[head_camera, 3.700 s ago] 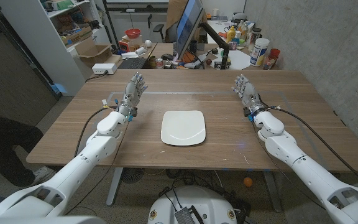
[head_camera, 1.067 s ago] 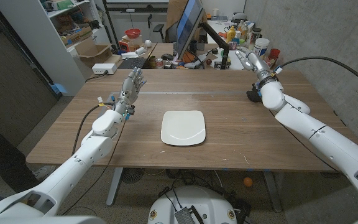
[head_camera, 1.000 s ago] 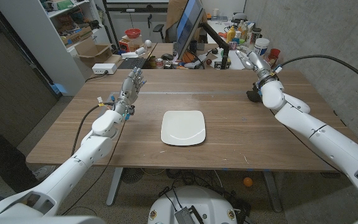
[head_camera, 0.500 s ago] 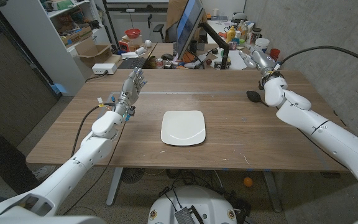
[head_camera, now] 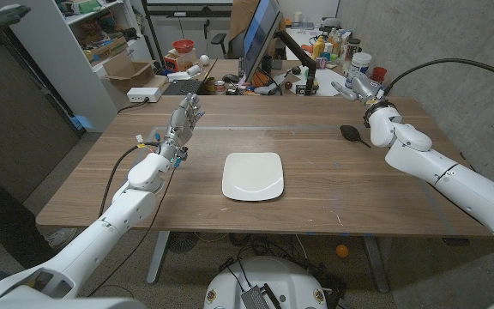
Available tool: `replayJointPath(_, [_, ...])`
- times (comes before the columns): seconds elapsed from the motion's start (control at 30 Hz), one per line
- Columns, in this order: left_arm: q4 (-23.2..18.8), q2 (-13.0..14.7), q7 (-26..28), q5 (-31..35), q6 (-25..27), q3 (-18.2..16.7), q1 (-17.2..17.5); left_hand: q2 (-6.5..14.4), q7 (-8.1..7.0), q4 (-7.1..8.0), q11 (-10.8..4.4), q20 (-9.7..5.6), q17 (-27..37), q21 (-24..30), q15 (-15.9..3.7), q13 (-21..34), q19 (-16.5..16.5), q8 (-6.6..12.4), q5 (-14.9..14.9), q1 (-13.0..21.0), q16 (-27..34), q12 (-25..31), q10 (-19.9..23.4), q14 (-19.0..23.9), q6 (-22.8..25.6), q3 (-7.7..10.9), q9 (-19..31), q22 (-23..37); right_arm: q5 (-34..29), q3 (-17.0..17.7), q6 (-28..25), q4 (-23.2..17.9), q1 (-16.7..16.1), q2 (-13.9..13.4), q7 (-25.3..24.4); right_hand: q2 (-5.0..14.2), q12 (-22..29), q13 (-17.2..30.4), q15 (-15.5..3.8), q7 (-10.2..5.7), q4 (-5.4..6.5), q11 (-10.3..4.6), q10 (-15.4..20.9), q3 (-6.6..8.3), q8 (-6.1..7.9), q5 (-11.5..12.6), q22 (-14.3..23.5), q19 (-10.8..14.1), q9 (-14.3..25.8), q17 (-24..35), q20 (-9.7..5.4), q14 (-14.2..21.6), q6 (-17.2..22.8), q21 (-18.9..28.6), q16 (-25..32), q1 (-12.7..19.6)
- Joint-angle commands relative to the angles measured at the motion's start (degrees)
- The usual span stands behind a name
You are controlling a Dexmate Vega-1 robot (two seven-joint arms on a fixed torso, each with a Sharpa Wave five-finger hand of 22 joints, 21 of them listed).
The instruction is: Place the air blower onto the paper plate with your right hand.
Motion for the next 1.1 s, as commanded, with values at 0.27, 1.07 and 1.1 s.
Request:
replayJointPath(0.27, [-0.18, -0.10, 0.27, 0.16, 0.48, 0.27, 0.24, 5.01, 0.37, -0.17, 0.42, 0.21, 0.35, -0.23, 0.28, 0.26, 0.24, 0.33, 0.38, -0.43, 0.38, 0.32, -2.85, -1.98, -2.52, -0.53, 0.24, 0.33, -2.14, -3.03, -6.61, 1.97, 1.68, -1.33, 7.91, -2.15, -0.36, 0.36, 1.39, 1.20, -1.89, 1.06, -2.35, -0.79, -0.50, 0.34, 0.23, -0.43, 0.10, 0.02, 2.84, -1.73, -3.52, -0.34, -0.11, 1.10])
replayJointPath(1.07, [0.39, -0.09, 0.16, -0.04, 0.57, 0.25, 0.34, 5.03, 0.14, -0.14, 0.30, 0.21, 0.36, -0.37, 0.18, 0.26, 0.22, 0.41, 0.50, -0.49, 0.34, 0.28, -2.84, -2.01, -2.15, -1.04, 0.25, 0.36, -3.80, -7.77, -10.41, 7.12, 5.50, 0.01, 14.04, -2.94, -0.43, 0.35, 1.46, -1.14, -4.80, -0.45, -5.92, -0.77, -0.03, 0.88, 0.21, -0.28, 0.05, 0.05, 5.42, -3.38, -6.44, -0.23, 0.01, 4.19])
replayJointPath(1.1, [0.43, -0.11, 0.19, -0.13, 0.63, 0.21, 0.35, 5.03, 0.15, -0.14, 0.33, 0.20, 0.36, -0.38, 0.18, 0.26, 0.21, 0.41, 0.51, -0.49, 0.34, 0.28, -2.85, -2.01, -2.13, -1.05, 0.25, 0.36, -3.82, -7.91, -10.67, 7.31, 5.57, 0.08, 14.11, -2.93, -0.42, 0.35, 1.45, -1.17, -4.86, -0.53, -5.96, -0.75, 0.00, 0.90, 0.21, -0.25, 0.05, 0.05, 5.40, -3.35, -6.43, -0.22, 0.04, 4.28])
